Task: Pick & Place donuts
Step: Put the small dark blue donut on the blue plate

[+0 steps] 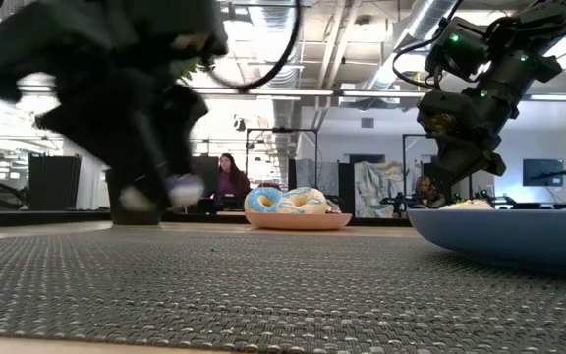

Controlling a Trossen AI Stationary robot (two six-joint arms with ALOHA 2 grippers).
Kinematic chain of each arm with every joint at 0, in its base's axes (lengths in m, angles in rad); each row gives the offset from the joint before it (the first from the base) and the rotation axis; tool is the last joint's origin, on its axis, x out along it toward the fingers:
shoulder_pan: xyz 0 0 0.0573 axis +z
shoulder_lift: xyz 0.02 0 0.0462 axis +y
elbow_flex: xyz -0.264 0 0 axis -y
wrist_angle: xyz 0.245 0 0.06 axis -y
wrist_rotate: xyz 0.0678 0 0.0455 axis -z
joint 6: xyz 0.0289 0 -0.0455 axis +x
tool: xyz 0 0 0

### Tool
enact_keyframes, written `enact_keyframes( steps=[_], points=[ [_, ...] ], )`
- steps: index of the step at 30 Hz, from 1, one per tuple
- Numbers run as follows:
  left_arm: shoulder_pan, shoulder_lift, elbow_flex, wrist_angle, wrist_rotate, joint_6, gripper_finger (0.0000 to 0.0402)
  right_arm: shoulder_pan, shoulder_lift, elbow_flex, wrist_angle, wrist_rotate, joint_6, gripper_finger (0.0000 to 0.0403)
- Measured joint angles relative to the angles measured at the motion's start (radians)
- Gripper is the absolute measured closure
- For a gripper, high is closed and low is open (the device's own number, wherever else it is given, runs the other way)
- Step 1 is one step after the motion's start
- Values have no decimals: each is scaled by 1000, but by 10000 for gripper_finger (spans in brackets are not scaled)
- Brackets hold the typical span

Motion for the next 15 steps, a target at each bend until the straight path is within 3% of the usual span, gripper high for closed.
enact_keyframes(
  steps=[6, 15],
  points=[
    [66, 0, 28, 3, -136, 230, 166, 0, 0, 0, 0, -3, 0, 402],
    [331, 0, 30, 41, -83, 486, 166, 0, 0, 0, -6, -4, 0, 402]
  ],
)
